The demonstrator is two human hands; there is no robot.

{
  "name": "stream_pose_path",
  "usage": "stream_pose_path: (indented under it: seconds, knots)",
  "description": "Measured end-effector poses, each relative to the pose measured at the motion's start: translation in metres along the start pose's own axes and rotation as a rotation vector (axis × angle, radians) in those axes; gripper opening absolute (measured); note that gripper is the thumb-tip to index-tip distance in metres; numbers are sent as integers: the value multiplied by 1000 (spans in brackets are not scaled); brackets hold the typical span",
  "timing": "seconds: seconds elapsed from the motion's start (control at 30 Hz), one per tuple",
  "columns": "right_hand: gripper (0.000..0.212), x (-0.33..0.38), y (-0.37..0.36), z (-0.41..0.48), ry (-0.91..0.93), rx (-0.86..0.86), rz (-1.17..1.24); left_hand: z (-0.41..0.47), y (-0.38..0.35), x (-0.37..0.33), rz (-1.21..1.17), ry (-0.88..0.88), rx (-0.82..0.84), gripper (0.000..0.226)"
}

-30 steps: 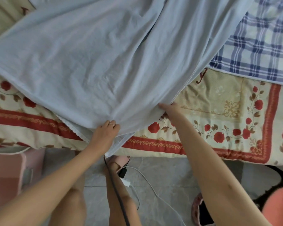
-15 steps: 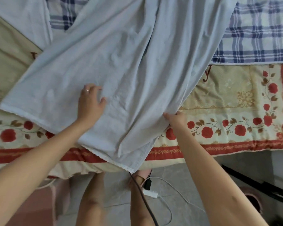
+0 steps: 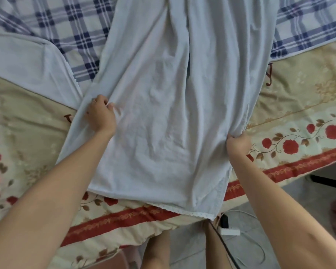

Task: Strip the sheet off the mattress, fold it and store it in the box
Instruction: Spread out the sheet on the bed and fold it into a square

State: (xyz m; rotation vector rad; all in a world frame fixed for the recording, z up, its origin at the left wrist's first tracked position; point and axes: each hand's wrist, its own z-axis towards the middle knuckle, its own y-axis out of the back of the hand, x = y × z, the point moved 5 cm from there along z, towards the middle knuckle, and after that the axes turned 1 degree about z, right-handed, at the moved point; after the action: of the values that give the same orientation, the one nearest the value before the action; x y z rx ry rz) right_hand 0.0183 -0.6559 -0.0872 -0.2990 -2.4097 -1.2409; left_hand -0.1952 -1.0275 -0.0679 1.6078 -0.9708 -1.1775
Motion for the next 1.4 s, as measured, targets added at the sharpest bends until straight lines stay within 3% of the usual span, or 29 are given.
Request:
stream_pose_path:
  seconds: [0.1, 0.23, 0.47, 0.67, 0.7, 0.77, 0.87, 0.97, 1.2, 1.3, 1.4]
  knots:
    - [13, -1, 4, -13, 99, -56, 53, 11, 9, 5, -54, -125, 30, 8]
    - [23, -13, 12, -19, 109, -111, 93, 26, 35, 12, -4, -205, -48, 9]
    - [28, -12, 13, -12, 7, -97, 127, 44, 37, 22, 91, -30, -32, 9]
    - [26, -17, 15, -24, -49, -189, 263, -11, 14, 3, 163, 18, -94, 32]
    - [24, -19, 16, -27, -58, -200, 287, -38, 5, -3, 116, -74, -73, 38]
    - [20, -25, 17, -32, -62, -215, 334, -105, -15, -23, 36, -425, 5, 47]
    - [18, -32, 19, -37, -9, -183, 338, -210, -42, -41, 108, -893, 325, 64]
    - [9, -33, 22, -34, 77, -91, 254, -280, -57, -42, 246, -1099, 542, 56]
    - [7, -39, 27, -9, 146, 92, 183, -287, -59, -50, 258, -980, 549, 49]
    - [7, -36, 25, -3, 156, 206, 76, -288, -59, -50, 378, -899, 621, 48]
    - [9, -30, 26, 3, 186, 279, -86, -296, -62, -51, 510, -761, 810, 38]
